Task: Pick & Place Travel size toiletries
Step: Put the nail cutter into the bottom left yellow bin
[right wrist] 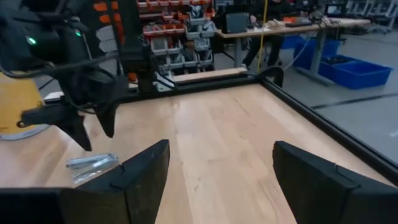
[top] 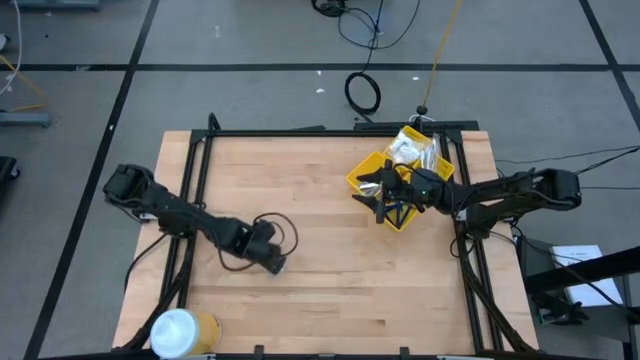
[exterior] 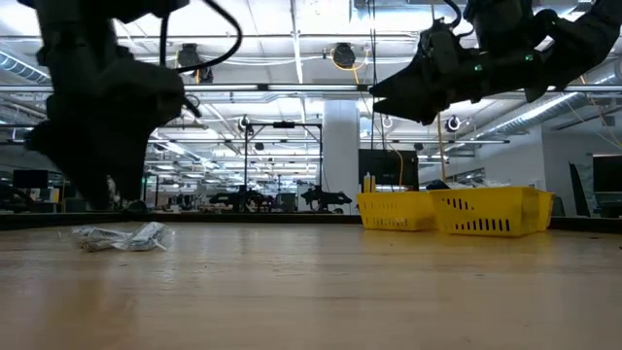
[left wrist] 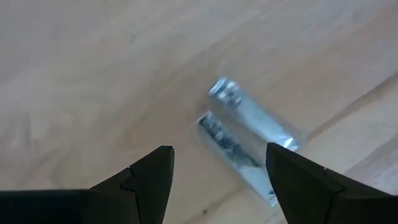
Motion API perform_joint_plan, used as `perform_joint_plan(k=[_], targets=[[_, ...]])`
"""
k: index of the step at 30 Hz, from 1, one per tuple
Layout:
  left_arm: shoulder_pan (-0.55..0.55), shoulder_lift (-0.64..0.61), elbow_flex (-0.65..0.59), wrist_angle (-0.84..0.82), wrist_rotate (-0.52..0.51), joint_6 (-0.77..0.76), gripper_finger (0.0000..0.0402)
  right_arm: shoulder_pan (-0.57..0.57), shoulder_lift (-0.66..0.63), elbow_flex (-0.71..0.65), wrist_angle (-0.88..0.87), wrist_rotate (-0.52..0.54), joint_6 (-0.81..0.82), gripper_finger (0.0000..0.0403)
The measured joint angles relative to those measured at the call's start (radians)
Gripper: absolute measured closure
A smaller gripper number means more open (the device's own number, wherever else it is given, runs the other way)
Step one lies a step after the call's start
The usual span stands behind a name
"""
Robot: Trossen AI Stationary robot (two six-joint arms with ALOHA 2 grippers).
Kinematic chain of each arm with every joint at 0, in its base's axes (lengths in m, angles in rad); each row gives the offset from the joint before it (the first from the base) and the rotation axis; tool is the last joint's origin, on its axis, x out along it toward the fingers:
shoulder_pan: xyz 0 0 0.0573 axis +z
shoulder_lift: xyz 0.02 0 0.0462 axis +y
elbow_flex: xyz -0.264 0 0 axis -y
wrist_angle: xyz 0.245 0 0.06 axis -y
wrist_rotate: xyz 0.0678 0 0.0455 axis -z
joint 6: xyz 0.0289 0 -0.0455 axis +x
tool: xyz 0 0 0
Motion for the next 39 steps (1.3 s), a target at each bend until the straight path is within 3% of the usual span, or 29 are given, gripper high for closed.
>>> perform_joint_plan(k=[9, 13, 20, 25, 29, 39], targets=[[-0.079, 0.056, -0.005, 0.096, -0.006, -0.151, 0.0151, 0.01, 0.0, 0.0, 0.007, 0.003, 0.009, 0.0133], [-0.069, 0.148, 0.001, 0.106, 0.086, -0.221, 0.0151, 0.01, 0.0, 0.0, 0.007, 0.001, 0.037, 0.0134], [-0.062, 0.181, 0.007, 0.024, 0.145, -0.294, 0.0152, 0.025, 0.0, 0.0, 0.006, 0.001, 0.04, 0.0138], [-0.064, 0.181, 0.005, -0.134, 0.289, -0.306, 0.0164, 0.039, 0.0, 0.0, 0.005, 0.001, 0.039, 0.0138], [-0.064, 0.181, 0.006, -0.155, 0.283, -0.339, 0.0187, 0.039, 0.0, 0.0, 0.006, 0.0, 0.037, 0.0138], [-0.065, 0.182, 0.005, -0.071, 0.163, -0.057, 0.0214, 0.039, 0.0, 0.0, 0.001, 0.0, 0.031, 0.0138]])
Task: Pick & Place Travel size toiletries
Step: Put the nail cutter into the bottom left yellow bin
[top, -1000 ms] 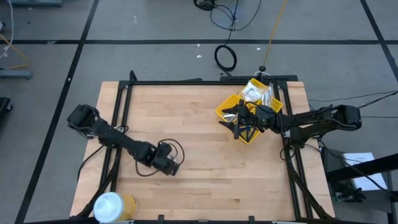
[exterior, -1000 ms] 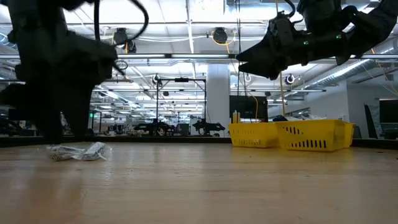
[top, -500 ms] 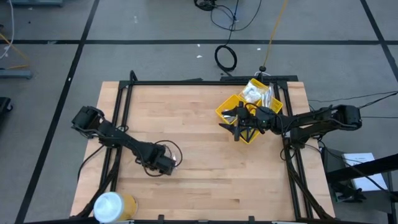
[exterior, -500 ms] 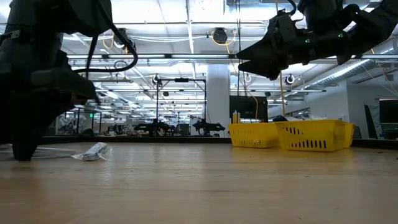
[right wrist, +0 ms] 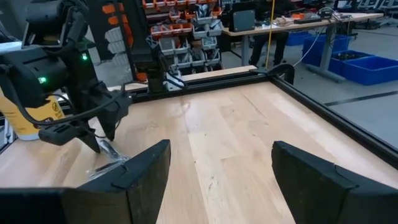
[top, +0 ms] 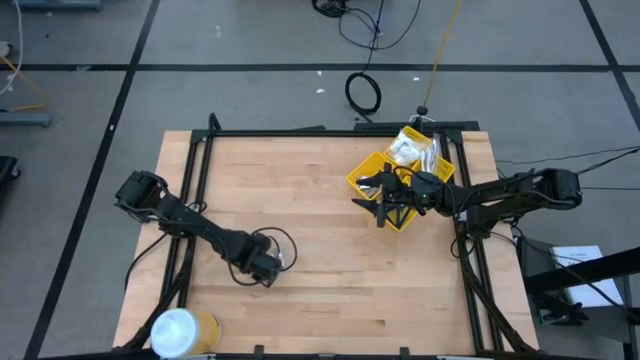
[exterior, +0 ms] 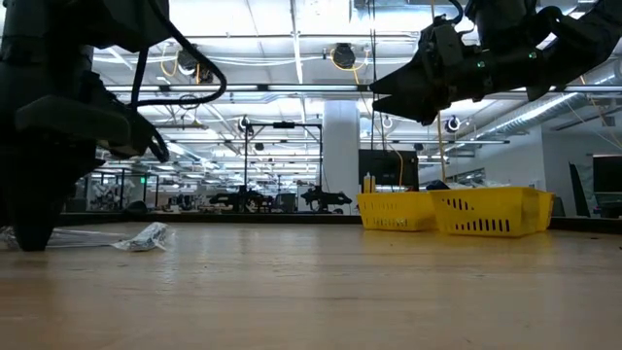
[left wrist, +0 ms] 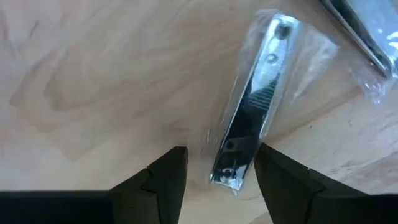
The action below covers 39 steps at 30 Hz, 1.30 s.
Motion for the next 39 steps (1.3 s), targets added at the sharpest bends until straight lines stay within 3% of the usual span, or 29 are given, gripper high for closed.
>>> perform_joint_plan(k=[10, 18, 23, 26, 30, 32, 35, 39], targets=[[0.002, 0.0, 0.0, 0.011, -0.073, 0.22, 0.0244, 0.0, 0.0, 0.0, -0.009, 0.0, 0.001, 0.0138], [0.02, -0.013, 0.001, 0.008, -0.123, 0.265, 0.0369, 0.0, 0.0, 0.0, -0.009, 0.0, 0.001, 0.0138], [0.026, -0.102, 0.01, -0.11, -0.393, 0.266, 0.0369, 0.003, 0.001, 0.0, -0.009, 0.0, 0.02, 0.0138], [0.029, -0.208, 0.03, -0.073, -0.599, 0.335, 0.0369, 0.017, 0.001, 0.0, -0.009, 0.0, 0.032, 0.0138], [0.041, -0.293, 0.026, 0.119, -0.851, 0.666, 0.0369, 0.067, 0.01, 0.0, 0.033, 0.003, -0.03, 0.0138], [0.056, -0.319, 0.03, 0.296, -0.887, 0.887, 0.0369, 0.099, 0.031, 0.0, 0.103, 0.004, -0.058, 0.0138], [0.111, -0.317, 0.03, 0.537, -0.839, 1.16, 0.0369, 0.147, 0.076, 0.0, 0.218, 0.003, -0.09, 0.0138], [0.197, -0.27, 0.031, 0.821, -0.614, 1.395, 0.0369, 0.193, 0.149, 0.0, 0.379, 0.003, -0.106, 0.0138]])
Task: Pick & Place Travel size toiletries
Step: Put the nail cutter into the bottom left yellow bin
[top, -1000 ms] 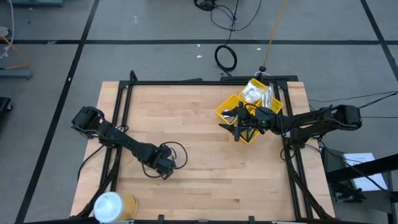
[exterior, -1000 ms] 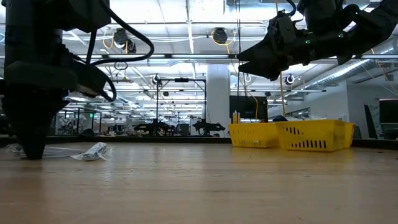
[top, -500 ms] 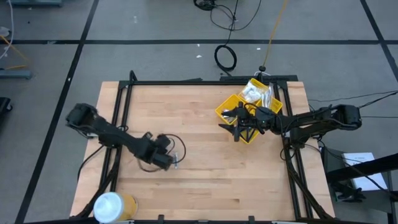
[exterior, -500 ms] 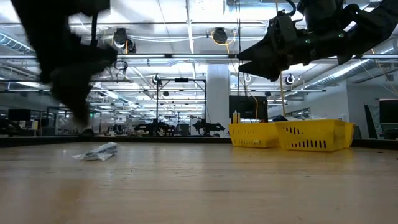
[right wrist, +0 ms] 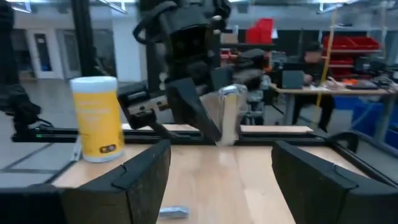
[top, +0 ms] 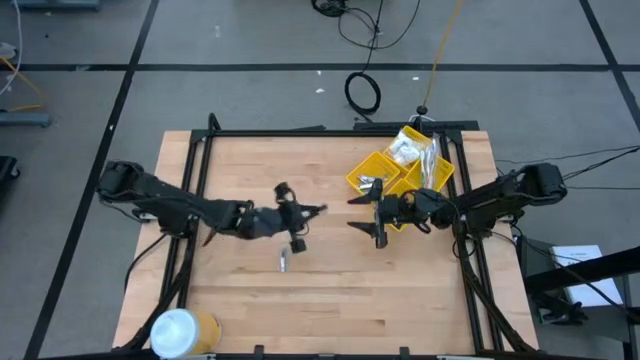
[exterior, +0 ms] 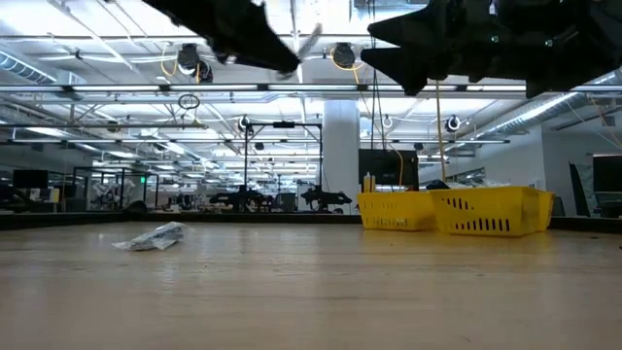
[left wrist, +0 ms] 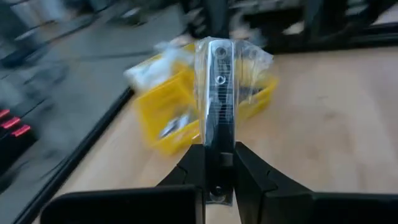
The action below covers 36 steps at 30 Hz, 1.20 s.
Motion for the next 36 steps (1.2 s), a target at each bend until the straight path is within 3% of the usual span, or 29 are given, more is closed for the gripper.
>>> perform_joint_plan(k=[4, 12, 17, 21, 24, 30, 36], targets=[[0.084, 0.082, 0.0, 0.237, 0.22, 0.098, 0.0369, 0.015, 0.062, 0.0, 0.09, 0.011, -0.002, 0.0138], [0.167, 0.23, 0.001, 0.522, 0.467, 0.089, 0.0369, 0.014, 0.102, 0.0, 0.145, 0.028, 0.007, 0.0138], [0.178, 0.288, 0.002, 0.598, 0.504, 0.05, 0.0368, 0.014, 0.101, 0.0, 0.15, 0.028, 0.009, 0.0142], [0.175, 0.298, 0.003, 0.612, 0.505, 0.039, 0.0363, 0.014, 0.101, 0.0, 0.149, 0.027, 0.004, 0.0174], [0.169, 0.298, 0.003, 0.634, 0.504, 0.034, 0.0363, 0.014, 0.101, 0.0, 0.137, 0.027, 0.002, 0.0223], [0.165, 0.298, 0.003, 0.681, 0.565, 0.028, 0.0358, 0.015, 0.099, 0.002, 0.124, 0.013, -0.007, 0.0361], [0.164, 0.298, 0.003, 0.676, 0.569, -0.032, 0.0328, 0.015, 0.1, 0.002, 0.117, 0.014, -0.008, 0.0363]])
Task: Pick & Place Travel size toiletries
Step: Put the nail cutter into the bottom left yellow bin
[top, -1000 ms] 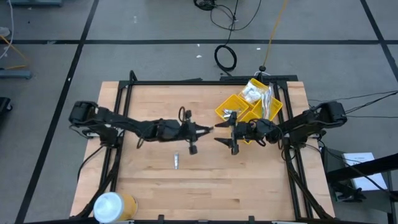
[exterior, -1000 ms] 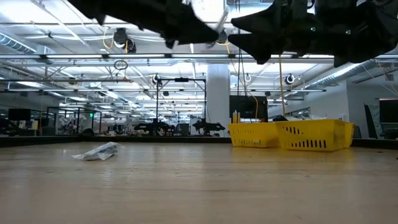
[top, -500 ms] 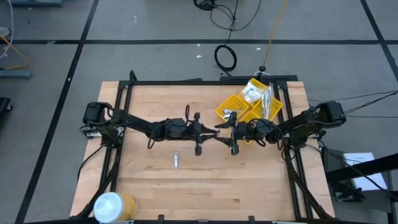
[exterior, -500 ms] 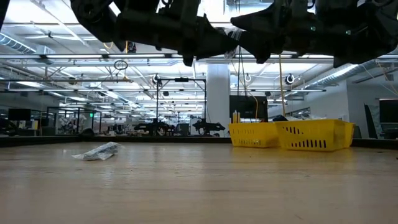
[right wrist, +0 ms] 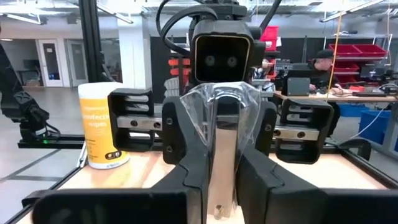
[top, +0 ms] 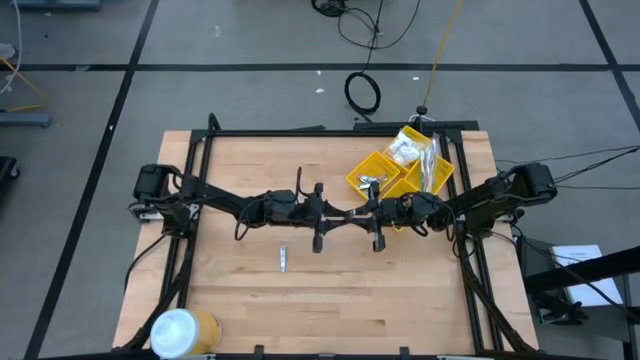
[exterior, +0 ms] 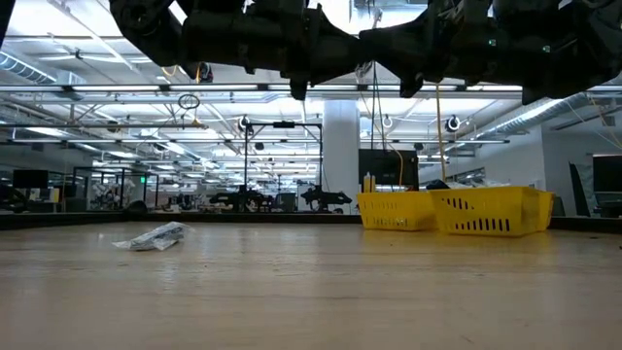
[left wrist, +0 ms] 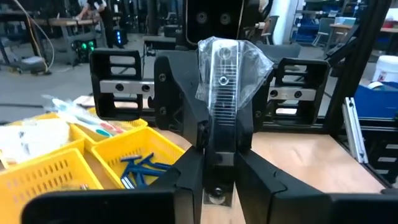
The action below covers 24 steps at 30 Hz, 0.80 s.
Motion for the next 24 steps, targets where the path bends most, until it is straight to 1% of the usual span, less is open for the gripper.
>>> perform_joint_plan(k=[2, 5, 8, 11, 15, 18, 21, 23, 24], targets=[[0.0, 0.0, 0.0, -0.011, -0.006, -0.019, 0.0321, 0.0, 0.001, 0.0, -0.006, 0.003, 0.001, 0.0363], [-0.005, -0.002, 0.0, -0.021, -0.078, -0.066, 0.0306, -0.002, 0.0, 0.0, -0.018, 0.029, 0.008, 0.0363], [-0.011, -0.015, 0.024, -0.103, -0.145, -0.065, 0.0271, -0.003, 0.0, 0.0, -0.045, 0.094, 0.021, 0.0363], [-0.021, -0.029, 0.079, -0.252, -0.235, -0.025, 0.0221, -0.009, 0.0, -0.001, -0.084, 0.152, 0.019, 0.0363], [-0.023, -0.035, 0.176, -0.501, -0.37, -0.014, 0.0158, -0.053, -0.001, -0.001, -0.138, 0.202, 0.018, 0.0363], [-0.032, -0.041, 0.261, -0.662, -0.418, -0.031, 0.0126, -0.118, -0.021, -0.005, -0.262, 0.244, 0.02, 0.0363], [-0.036, -0.04, 0.319, -0.802, -0.431, -0.055, 0.0103, -0.199, -0.066, -0.004, -0.413, 0.25, 0.061, 0.0363], [-0.039, -0.038, 0.338, -0.863, -0.44, -0.06, 0.0092, -0.26, -0.088, -0.002, -0.517, 0.251, 0.068, 0.0363], [-0.042, -0.038, 0.342, -0.869, -0.442, -0.062, 0.0088, -0.29, -0.095, -0.002, -0.567, 0.254, 0.07, 0.0363]])
